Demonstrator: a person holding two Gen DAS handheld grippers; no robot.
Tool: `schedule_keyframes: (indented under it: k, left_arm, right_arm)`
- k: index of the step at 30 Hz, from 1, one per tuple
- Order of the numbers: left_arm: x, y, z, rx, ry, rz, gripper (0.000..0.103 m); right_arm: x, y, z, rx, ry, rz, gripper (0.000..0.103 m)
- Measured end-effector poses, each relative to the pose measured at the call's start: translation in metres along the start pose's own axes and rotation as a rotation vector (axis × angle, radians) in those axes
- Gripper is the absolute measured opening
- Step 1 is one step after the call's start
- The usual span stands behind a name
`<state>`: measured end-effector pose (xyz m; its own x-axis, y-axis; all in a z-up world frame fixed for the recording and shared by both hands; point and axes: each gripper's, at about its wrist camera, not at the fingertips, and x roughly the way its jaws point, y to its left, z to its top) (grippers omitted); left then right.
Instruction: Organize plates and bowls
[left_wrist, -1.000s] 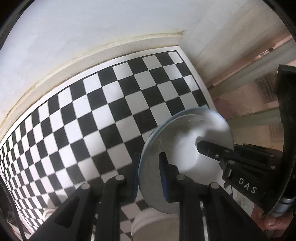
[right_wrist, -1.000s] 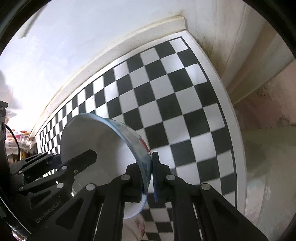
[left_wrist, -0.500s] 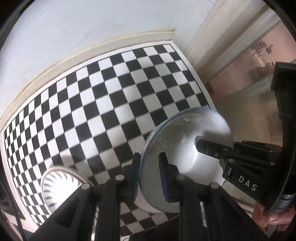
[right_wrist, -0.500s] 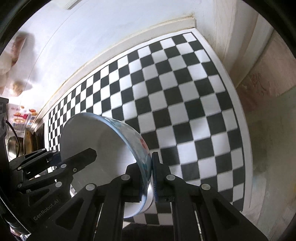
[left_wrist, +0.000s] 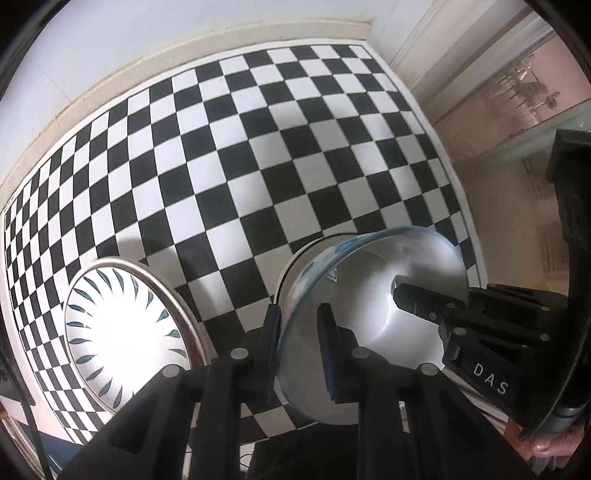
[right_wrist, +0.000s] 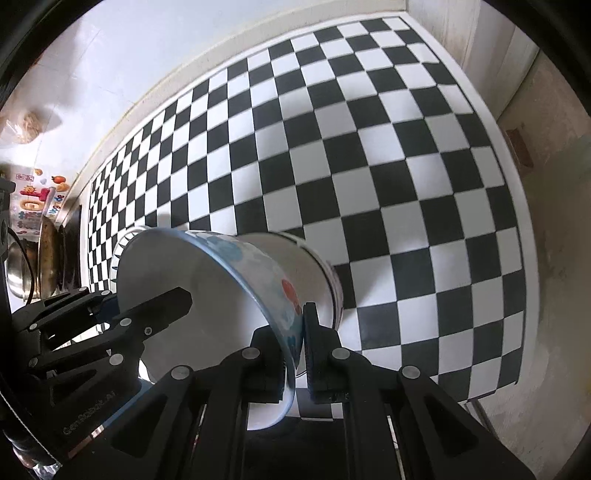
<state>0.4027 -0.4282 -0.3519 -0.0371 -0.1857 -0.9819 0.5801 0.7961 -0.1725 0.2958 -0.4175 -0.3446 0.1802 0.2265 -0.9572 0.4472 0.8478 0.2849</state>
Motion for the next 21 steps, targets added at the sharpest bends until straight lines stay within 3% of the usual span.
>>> schedule_keyframes:
  k: [15, 21]
  left_arm:
    - [0.020, -0.003, -0.001, 0.005, 0.025, 0.020, 0.018]
    - [0.023, 0.002, 0.001, 0.001, 0.031, 0.030, 0.018]
  right_arm:
    - [0.014, -0.001, 0.004, 0.001, 0.029, -0.080, 0.010]
    - [0.015, 0.000, 0.009, 0.004, 0.051, -0.075, 0.013]
